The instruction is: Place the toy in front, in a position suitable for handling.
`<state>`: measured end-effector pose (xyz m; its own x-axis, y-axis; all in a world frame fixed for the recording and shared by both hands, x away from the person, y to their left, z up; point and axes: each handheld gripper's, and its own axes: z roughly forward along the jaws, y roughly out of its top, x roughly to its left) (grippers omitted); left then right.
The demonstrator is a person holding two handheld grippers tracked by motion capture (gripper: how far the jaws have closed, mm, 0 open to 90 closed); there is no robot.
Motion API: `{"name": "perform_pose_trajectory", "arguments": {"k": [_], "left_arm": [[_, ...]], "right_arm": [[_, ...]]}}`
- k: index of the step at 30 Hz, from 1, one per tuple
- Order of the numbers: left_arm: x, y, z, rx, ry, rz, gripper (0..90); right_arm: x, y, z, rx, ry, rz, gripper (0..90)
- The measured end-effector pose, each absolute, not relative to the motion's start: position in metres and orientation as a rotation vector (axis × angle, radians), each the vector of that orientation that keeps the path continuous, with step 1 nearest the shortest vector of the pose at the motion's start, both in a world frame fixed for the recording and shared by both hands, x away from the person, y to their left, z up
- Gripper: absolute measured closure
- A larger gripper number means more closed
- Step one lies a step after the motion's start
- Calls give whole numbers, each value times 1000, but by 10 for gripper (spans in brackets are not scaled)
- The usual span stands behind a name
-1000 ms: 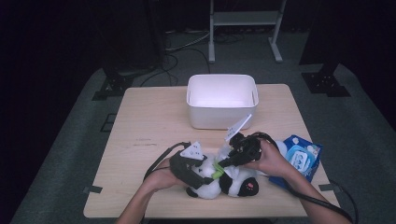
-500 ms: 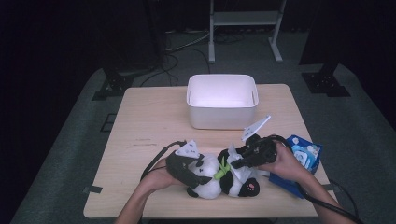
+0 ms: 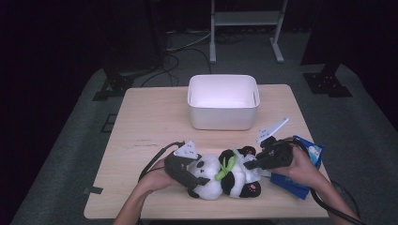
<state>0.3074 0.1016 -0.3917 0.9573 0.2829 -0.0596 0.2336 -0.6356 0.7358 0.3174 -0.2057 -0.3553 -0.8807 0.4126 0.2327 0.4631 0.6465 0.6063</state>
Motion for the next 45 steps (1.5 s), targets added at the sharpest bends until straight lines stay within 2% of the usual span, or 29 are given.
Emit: {"name": "perform_pose_trajectory", "arguments": {"k": [15, 28, 38, 45], "left_arm": [[309, 105, -389, 2276, 370, 85, 118], [309, 106, -389, 2289, 372, 82, 113], [309, 110, -388, 2290, 373, 97, 99], [308, 112, -388, 2290, 377, 99, 95]], "right_arm": [[322, -264, -346, -970, -2772, -1103, 830], [325, -294, -344, -1101, -2746, -1126, 834], [329, -328, -363, -1294, -2745, -1054, 827], [328, -352, -381, -1394, -2687, -1034, 686]]}}
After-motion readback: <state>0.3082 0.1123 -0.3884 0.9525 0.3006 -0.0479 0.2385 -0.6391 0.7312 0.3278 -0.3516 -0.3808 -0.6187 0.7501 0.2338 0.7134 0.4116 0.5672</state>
